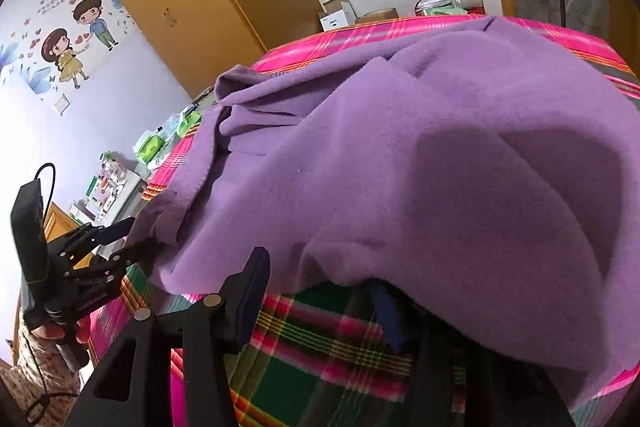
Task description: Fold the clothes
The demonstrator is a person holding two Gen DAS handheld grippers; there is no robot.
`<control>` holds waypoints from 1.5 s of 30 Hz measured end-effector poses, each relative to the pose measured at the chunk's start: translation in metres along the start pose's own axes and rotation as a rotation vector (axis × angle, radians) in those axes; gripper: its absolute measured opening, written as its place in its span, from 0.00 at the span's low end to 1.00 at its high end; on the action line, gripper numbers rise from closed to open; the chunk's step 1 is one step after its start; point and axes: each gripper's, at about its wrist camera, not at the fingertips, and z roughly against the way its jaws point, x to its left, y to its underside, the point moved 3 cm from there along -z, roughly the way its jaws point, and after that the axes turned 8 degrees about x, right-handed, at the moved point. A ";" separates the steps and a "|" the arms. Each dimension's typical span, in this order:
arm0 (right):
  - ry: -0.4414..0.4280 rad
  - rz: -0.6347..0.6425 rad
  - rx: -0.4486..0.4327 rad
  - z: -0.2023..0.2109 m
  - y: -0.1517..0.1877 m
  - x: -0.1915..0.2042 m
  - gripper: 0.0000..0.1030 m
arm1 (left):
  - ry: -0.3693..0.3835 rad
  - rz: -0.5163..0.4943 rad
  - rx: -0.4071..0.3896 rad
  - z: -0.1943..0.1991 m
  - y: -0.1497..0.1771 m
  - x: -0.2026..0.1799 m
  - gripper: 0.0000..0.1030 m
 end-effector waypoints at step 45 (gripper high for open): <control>-0.013 -0.048 -0.079 0.012 0.004 -0.001 0.04 | 0.022 0.007 0.003 -0.016 -0.010 -0.005 0.10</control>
